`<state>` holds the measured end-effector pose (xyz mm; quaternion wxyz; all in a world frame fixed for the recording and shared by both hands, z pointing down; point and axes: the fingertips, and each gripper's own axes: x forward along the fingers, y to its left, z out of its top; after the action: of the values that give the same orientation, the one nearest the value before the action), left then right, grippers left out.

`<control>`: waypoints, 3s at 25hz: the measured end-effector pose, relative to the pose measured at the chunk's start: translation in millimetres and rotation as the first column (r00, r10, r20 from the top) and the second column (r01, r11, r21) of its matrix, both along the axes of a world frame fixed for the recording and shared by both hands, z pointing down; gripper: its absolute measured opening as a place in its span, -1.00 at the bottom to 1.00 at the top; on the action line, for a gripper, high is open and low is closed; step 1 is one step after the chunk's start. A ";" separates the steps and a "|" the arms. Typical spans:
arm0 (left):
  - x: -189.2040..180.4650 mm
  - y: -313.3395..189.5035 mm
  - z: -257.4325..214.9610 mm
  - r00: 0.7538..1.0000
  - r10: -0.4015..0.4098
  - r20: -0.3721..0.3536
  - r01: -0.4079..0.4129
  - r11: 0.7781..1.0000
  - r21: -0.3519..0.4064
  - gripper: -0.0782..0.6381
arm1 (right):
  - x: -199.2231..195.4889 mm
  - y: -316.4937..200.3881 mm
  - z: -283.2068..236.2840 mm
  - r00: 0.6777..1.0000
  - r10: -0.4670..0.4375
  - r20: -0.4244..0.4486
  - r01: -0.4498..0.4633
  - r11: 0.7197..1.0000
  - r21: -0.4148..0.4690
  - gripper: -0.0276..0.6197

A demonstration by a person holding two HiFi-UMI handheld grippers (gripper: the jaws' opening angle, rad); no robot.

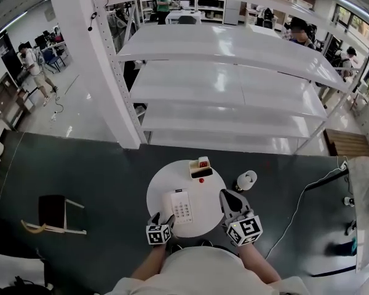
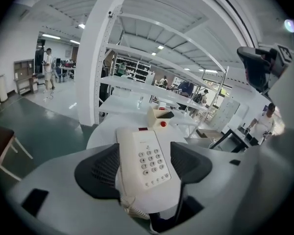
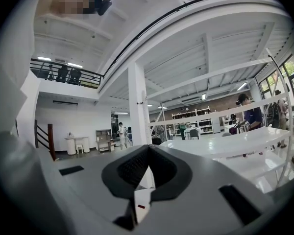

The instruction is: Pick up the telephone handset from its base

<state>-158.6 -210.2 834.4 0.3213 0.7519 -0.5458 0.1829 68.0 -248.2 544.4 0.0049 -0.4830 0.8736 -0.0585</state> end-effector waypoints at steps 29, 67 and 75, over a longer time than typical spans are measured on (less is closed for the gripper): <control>-10.4 -38.8 71.1 0.984 -0.112 0.138 0.144 0.959 -0.246 0.09 | 25.1 -20.9 11.6 0.999 0.024 -0.027 -0.026 0.997 -0.072 -0.89; -8.9 -60.5 119.4 0.967 -0.206 0.148 0.248 0.893 -0.375 -0.14 | 59.9 -19.4 26.1 0.993 0.119 0.007 -0.118 0.987 -0.106 -0.89; -4.2 -58.2 116.3 0.975 -0.187 0.123 0.221 0.887 -0.404 -0.16 | 66.5 -15.5 24.5 0.992 0.125 0.009 -0.123 0.986 -0.111 -0.89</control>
<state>-162.8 -268.4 950.7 0.4690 0.5966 -0.5830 0.2901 134.5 -263.6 568.9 -0.0109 -0.5354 0.8374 -0.1100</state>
